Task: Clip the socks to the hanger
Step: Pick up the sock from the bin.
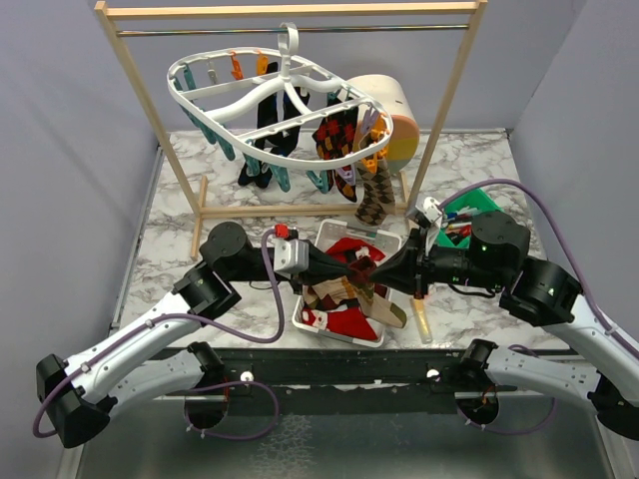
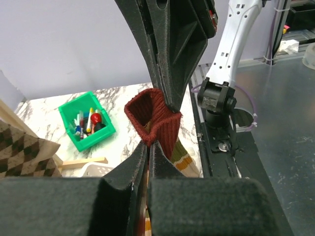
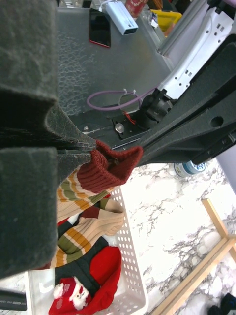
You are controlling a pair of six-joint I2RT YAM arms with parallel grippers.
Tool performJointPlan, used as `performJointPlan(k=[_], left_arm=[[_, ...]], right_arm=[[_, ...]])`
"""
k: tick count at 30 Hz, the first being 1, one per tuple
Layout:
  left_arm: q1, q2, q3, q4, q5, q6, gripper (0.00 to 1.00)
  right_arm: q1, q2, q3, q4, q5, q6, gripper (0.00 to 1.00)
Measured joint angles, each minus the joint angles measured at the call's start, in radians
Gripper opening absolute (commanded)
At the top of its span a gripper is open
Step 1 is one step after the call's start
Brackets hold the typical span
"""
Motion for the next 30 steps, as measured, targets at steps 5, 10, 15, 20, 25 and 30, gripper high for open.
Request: performJointPlan(k=[5, 10, 15, 20, 25, 30], left_arm=[[0.0, -0.034, -0.011, -0.014, -0.04, 0.008, 0.0], [0.0, -0.045, -0.016, -0.017, -0.062, 0.008, 0.0], [0.0, -0.045, -0.016, -0.018, -0.079, 0.008, 0.0], [0.0, -0.045, -0.016, -0.018, -0.098, 0.006, 0.0], [0.0, -0.045, -0.016, -0.018, -0.131, 0.0, 0.0], [0.0, -0.054, -0.016, -0.03, -0.201, 0.001, 0.0]], right_arm=[[0.0, -0.008, 0.0, -0.013, 0.052, 0.015, 0.01], [0.0, -0.008, 0.0, -0.019, 0.072, 0.032, 0.13], [0.0, -0.003, 0.005, -0.026, 0.079, 0.057, 0.44], [0.0, 0.015, 0.043, -0.047, 0.101, 0.087, 0.55], [0.0, 0.04, 0.118, -0.065, 0.163, 0.125, 0.58], [0.0, 0.088, 0.209, -0.1, 0.226, 0.144, 0.6]])
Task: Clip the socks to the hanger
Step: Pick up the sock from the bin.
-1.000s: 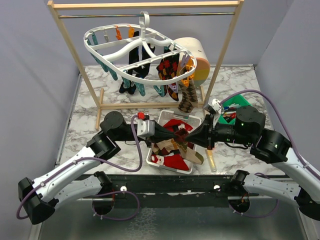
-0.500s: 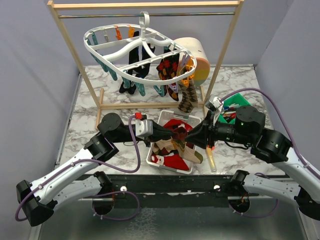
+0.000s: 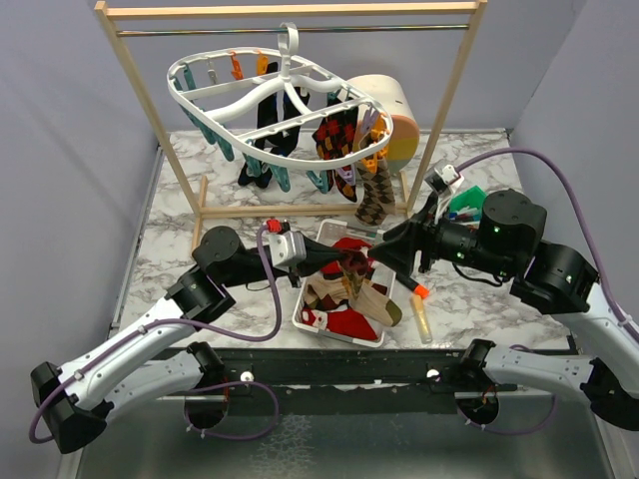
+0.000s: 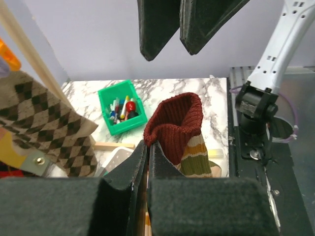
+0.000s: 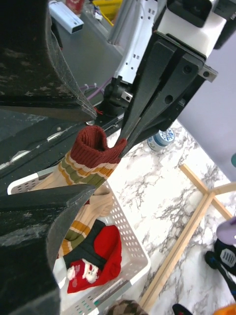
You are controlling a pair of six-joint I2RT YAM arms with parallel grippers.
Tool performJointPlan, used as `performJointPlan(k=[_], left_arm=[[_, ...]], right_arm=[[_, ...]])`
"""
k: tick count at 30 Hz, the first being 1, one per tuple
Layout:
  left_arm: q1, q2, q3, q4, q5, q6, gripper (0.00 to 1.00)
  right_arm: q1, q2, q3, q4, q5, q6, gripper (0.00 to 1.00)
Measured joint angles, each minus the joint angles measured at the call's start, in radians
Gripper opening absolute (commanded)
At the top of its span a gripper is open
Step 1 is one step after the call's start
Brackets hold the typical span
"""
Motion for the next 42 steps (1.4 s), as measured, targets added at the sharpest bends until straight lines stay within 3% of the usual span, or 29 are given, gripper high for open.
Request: performJointPlan(k=[6, 12, 17, 26, 37, 42], left_arm=[[0.0, -0.013, 0.031, -0.067, -0.094, 0.033, 0.0], [0.0, 0.01, 0.185, -0.182, -0.192, 0.07, 0.0], [0.0, 0.045, 0.27, -0.228, -0.251, 0.023, 0.0], [0.0, 0.055, 0.085, -0.209, -0.276, -0.163, 0.0], [0.0, 0.042, -0.067, 0.009, -0.273, -0.282, 0.0], [0.0, 0.051, -0.111, 0.079, -0.301, -0.32, 0.0]], right_arm=[[0.0, 0.041, 0.064, -0.034, 0.052, 0.001, 0.63], [0.0, 0.122, 0.189, -0.056, 0.143, -0.028, 0.67], [0.0, 0.133, 0.163, 0.011, 0.218, -0.033, 0.68], [0.0, 0.116, 0.011, 0.066, 0.306, 0.025, 0.68], [0.0, -0.047, -0.143, 0.03, 0.389, 0.066, 0.66], [0.0, -0.127, -0.212, 0.123, 0.457, 0.034, 0.7]])
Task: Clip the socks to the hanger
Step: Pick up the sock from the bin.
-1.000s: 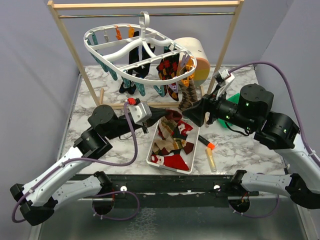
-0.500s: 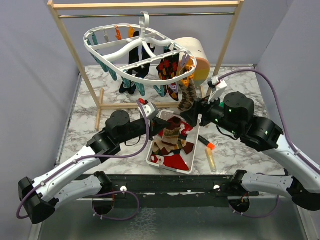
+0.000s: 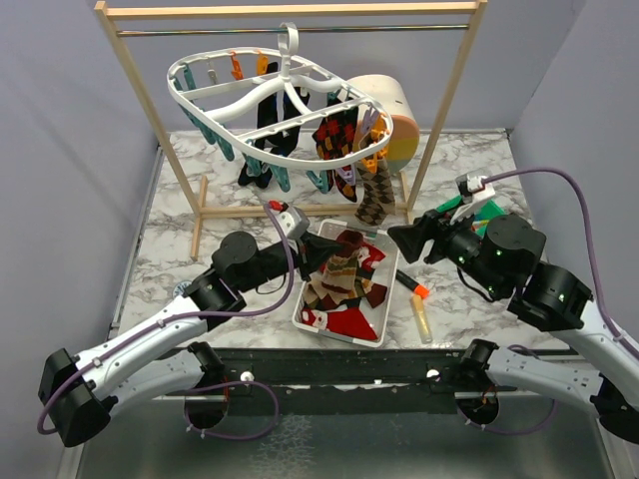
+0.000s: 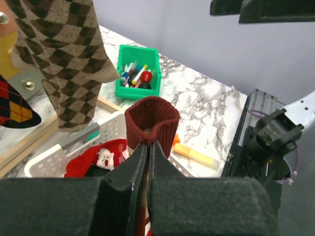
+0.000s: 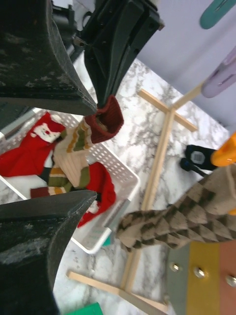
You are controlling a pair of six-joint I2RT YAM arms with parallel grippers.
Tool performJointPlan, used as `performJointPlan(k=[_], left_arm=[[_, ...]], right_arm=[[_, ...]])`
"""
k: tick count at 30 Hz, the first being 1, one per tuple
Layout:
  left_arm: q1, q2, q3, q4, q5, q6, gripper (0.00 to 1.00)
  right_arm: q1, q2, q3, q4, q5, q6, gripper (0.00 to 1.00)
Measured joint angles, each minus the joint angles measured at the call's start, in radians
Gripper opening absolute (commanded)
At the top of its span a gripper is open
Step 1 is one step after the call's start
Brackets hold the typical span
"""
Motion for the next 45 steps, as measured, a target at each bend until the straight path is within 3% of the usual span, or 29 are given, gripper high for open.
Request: performJointPlan(k=[9, 12, 18, 25, 35, 41, 45], left_arm=[[0.0, -0.052, -0.032, 0.094, -0.097, 0.014, 0.0], [0.0, -0.068, -0.038, 0.13, -0.103, 0.036, 0.0], [0.0, -0.111, -0.096, 0.184, -0.101, 0.084, 0.0], [0.0, -0.137, -0.134, 0.209, -0.085, 0.118, 0.0], [0.0, -0.095, -0.134, 0.266, -0.08, 0.119, 0.0], [0.0, -0.112, -0.134, 0.286, -0.1, 0.114, 0.0], [0.0, -0.124, -0.134, 0.293, -0.145, 0.11, 0.0]], right_arm=[[0.0, 0.083, 0.121, 0.087, 0.091, -0.131, 0.71], [0.0, 0.095, 0.079, 0.159, 0.086, -0.148, 0.71], [0.0, 0.093, -0.085, 0.2, -0.042, -0.109, 0.71], [0.0, 0.047, -0.097, 0.208, -0.148, -0.055, 0.69], [0.0, 0.055, -0.105, 0.214, 0.023, -0.195, 0.71], [0.0, -0.031, -0.285, 0.327, 0.085, -0.217, 0.75], [0.0, -0.064, -0.447, 0.458, 0.204, -0.215, 0.78]])
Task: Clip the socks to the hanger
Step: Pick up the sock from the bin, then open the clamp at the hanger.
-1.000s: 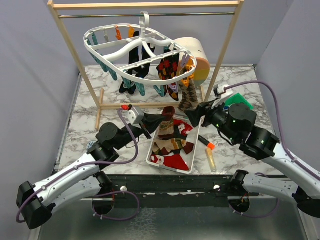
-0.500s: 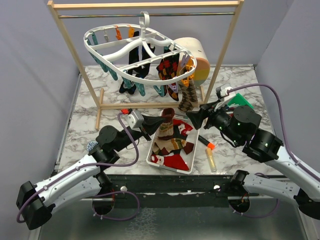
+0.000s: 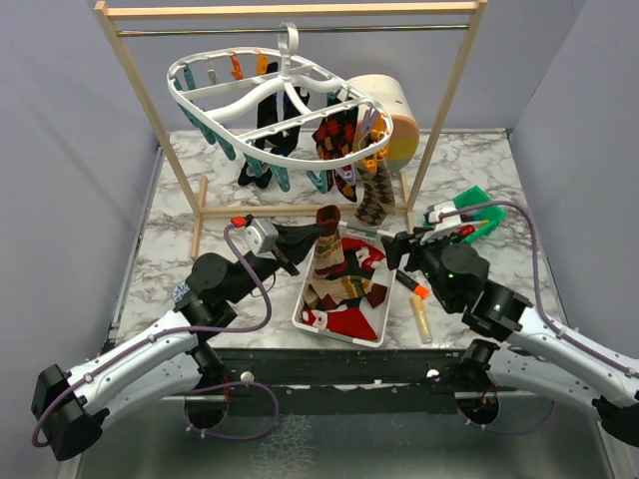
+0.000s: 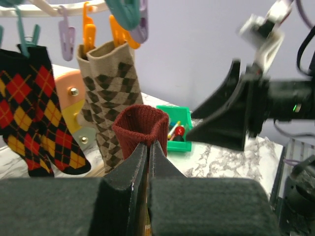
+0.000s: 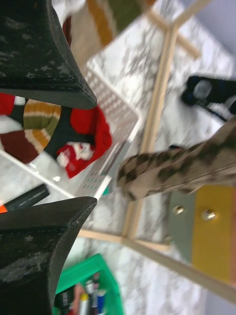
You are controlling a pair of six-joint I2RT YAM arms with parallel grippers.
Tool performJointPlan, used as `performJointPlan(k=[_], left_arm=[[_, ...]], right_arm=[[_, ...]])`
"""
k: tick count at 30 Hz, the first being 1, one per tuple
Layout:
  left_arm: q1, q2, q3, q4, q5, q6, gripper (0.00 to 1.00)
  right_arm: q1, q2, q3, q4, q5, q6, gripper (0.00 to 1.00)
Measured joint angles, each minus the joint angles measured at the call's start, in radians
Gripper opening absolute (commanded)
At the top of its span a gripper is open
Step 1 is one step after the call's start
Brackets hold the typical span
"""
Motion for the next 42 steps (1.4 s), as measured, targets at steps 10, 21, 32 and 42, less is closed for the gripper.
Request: performJointPlan(k=[10, 21, 32, 42], left_arm=[[0.0, -0.019, 0.0, 0.007, -0.1, -0.003, 0.0], [0.0, 0.107, 0.052, 0.009, -0.085, 0.007, 0.0], [0.0, 0.137, 0.081, 0.021, -0.08, 0.03, 0.0], [0.0, 0.135, 0.08, 0.034, -0.081, 0.029, 0.0]], right_arm=[[-0.402, 0.193, -0.076, 0.061, -0.229, 0.283, 0.78], [-0.5, 0.182, 0.1, 0.097, -0.427, 0.355, 0.75], [-0.496, 0.197, 0.346, 0.051, -0.584, 0.159, 0.74], [-0.322, 0.259, 0.423, -0.066, -0.525, 0.03, 0.75]])
